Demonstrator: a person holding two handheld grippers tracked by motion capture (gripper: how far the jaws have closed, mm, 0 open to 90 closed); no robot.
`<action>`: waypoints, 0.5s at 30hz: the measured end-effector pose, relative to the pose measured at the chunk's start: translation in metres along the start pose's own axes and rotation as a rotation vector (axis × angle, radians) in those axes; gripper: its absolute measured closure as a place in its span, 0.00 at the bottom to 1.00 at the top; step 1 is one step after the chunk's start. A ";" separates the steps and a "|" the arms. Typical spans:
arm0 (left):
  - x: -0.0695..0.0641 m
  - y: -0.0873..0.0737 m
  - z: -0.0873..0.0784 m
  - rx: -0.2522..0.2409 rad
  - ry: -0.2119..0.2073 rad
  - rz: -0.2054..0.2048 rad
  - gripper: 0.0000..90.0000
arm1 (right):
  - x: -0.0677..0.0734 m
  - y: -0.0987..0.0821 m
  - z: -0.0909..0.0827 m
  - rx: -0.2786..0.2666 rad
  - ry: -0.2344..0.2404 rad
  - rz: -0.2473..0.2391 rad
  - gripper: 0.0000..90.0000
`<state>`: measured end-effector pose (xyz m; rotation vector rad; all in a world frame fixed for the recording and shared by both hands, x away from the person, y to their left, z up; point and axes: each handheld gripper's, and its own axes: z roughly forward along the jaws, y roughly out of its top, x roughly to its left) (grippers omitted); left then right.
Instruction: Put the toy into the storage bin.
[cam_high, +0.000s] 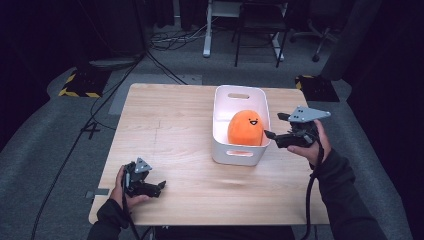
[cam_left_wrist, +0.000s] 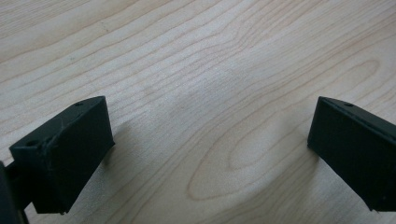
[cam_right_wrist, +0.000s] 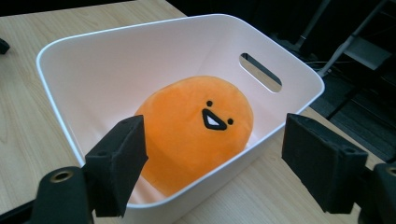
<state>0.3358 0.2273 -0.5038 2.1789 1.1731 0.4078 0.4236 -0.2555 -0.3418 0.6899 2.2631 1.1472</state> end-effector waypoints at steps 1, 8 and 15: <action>0.000 0.000 0.000 0.000 0.000 0.000 0.00 | -0.001 -0.001 -0.001 -0.002 -0.005 -0.001 0.25; 0.000 0.000 0.000 0.000 0.000 0.000 0.00 | -0.006 -0.005 -0.011 -0.015 -0.030 0.000 0.25; 0.000 0.000 0.000 0.000 0.000 0.000 0.00 | -0.010 -0.010 -0.021 -0.010 -0.056 0.013 0.25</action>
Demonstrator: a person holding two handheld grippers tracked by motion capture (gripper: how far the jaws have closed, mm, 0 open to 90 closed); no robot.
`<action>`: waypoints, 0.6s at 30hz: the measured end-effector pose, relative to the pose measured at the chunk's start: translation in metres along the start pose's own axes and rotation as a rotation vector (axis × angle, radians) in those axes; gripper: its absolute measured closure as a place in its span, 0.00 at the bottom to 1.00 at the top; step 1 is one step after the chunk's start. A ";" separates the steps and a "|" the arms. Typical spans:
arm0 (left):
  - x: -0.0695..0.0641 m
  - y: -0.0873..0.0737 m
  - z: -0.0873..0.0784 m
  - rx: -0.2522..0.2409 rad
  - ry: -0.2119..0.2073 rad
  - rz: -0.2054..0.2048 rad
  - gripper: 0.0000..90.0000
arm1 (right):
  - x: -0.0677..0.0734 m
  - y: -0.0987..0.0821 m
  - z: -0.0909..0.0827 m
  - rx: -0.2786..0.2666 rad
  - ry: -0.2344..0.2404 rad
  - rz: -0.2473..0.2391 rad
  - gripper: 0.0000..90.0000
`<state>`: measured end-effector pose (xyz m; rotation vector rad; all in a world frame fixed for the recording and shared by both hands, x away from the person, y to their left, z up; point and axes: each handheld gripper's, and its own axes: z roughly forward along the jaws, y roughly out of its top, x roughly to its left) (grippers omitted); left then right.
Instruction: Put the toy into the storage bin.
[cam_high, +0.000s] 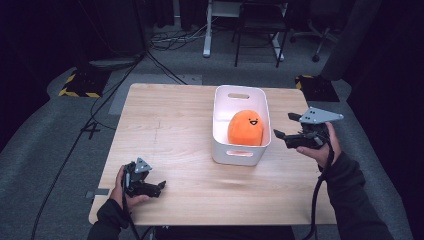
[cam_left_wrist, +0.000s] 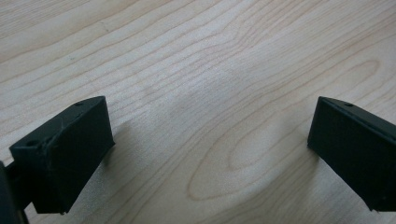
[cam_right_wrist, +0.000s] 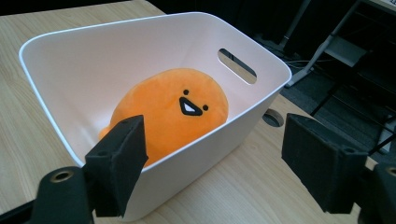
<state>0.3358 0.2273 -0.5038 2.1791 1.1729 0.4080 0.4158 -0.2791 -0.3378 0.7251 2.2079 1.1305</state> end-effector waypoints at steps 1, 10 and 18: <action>0.000 0.000 0.000 0.000 0.000 0.000 0.00 | -0.001 -0.001 -0.001 0.001 -0.003 0.001 0.25; 0.000 0.000 0.000 0.000 0.000 0.000 0.00 | -0.004 -0.011 -0.007 0.019 -0.017 0.007 0.25; 0.000 0.000 0.000 0.000 0.000 0.000 0.00 | -0.005 -0.022 -0.010 0.035 -0.026 0.001 0.25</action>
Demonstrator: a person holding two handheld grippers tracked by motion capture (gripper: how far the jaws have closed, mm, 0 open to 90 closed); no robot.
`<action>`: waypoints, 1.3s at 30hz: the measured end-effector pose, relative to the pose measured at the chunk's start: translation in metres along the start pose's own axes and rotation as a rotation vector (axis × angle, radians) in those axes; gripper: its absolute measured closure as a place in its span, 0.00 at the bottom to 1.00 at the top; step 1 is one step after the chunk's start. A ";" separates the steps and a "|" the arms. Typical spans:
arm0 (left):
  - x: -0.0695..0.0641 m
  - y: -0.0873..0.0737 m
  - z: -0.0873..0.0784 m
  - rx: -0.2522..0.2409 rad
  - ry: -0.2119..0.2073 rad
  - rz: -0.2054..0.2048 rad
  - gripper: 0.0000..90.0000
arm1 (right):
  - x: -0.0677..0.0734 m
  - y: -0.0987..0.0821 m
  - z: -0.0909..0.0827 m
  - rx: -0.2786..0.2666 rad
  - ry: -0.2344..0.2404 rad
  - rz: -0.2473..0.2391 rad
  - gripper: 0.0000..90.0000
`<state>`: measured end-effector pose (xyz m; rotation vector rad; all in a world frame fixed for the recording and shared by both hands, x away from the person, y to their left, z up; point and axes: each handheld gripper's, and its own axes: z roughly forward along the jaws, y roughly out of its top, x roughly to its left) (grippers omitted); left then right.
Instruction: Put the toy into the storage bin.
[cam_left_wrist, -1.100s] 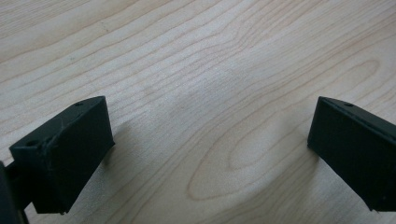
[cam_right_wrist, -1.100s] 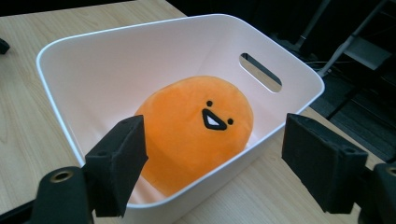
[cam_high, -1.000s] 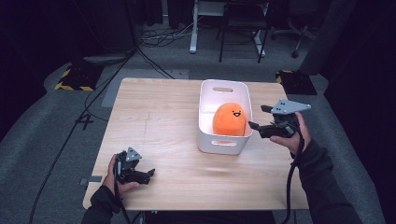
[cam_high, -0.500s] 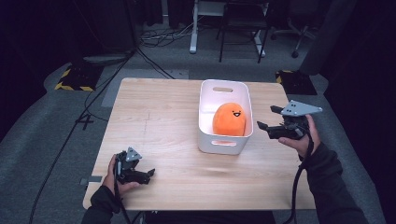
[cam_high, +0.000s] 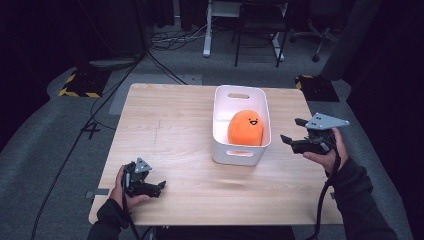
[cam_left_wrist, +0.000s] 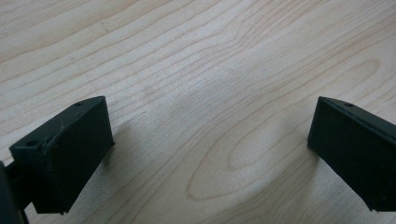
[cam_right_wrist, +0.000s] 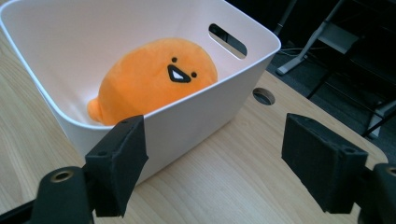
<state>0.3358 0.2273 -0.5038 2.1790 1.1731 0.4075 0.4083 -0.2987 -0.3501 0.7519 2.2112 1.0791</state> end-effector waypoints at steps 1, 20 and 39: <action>0.000 0.000 0.000 0.000 0.000 0.000 0.00 | 0.000 -0.002 0.000 0.006 -0.001 0.002 0.25; 0.000 0.000 0.000 0.000 0.000 0.000 0.00 | 0.002 -0.045 0.002 0.083 -0.013 0.014 0.24; 0.000 0.000 0.000 0.000 0.000 0.000 0.00 | 0.014 -0.086 0.006 0.140 0.001 0.034 0.23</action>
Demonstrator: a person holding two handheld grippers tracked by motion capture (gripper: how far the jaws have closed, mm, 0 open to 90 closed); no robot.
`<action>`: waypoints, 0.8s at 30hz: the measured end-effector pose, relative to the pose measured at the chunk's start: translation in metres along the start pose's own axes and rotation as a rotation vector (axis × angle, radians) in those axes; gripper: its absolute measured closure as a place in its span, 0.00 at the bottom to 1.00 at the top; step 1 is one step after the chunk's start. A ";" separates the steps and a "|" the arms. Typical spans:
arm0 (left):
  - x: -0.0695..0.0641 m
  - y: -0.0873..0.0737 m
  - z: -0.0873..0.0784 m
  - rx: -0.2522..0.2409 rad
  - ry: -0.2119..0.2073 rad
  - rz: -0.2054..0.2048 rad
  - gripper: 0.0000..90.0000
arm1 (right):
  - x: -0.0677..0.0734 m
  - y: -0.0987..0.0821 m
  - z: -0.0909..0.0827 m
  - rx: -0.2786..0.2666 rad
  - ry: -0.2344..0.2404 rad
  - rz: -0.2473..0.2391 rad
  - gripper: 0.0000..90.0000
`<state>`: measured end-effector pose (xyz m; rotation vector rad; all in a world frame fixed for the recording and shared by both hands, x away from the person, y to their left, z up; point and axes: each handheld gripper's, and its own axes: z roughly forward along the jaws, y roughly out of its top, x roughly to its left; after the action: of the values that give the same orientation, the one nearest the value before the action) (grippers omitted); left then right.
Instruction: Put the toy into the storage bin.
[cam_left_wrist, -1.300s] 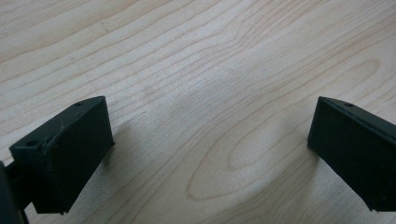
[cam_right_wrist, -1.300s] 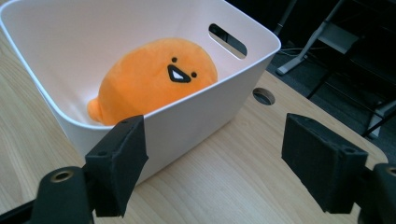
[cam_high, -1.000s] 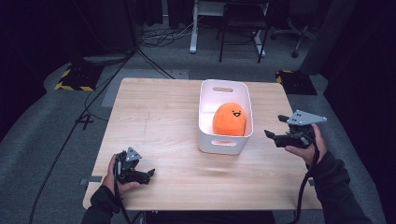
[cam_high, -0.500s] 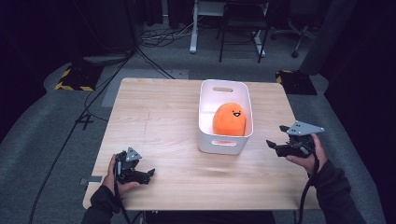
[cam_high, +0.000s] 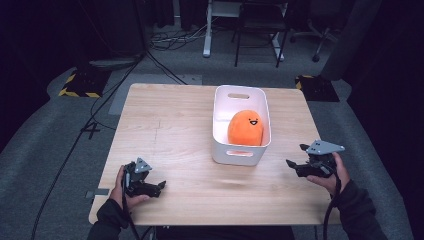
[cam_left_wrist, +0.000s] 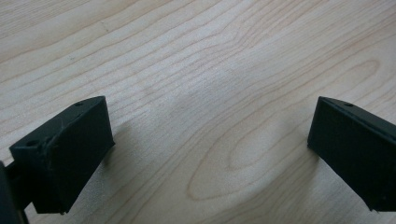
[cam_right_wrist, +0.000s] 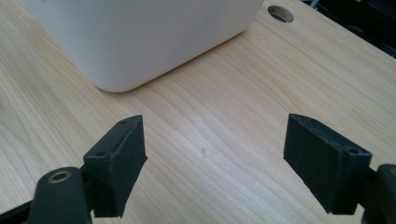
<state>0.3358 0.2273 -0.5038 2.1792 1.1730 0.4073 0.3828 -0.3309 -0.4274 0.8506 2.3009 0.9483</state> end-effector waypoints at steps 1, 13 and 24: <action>0.000 0.000 0.000 0.000 0.000 0.000 0.00 | 0.000 -0.001 0.000 0.007 -0.001 -0.008 0.23; 0.000 0.000 0.000 0.000 -0.001 -0.001 0.00 | 0.005 -0.023 0.003 0.035 0.025 0.001 0.23; 0.000 0.000 0.000 0.000 0.000 0.000 0.00 | 0.011 -0.046 0.006 0.078 0.046 0.017 0.22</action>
<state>0.3358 0.2273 -0.5038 2.1793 1.1728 0.4077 0.3624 -0.3465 -0.4681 0.8903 2.3868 0.8991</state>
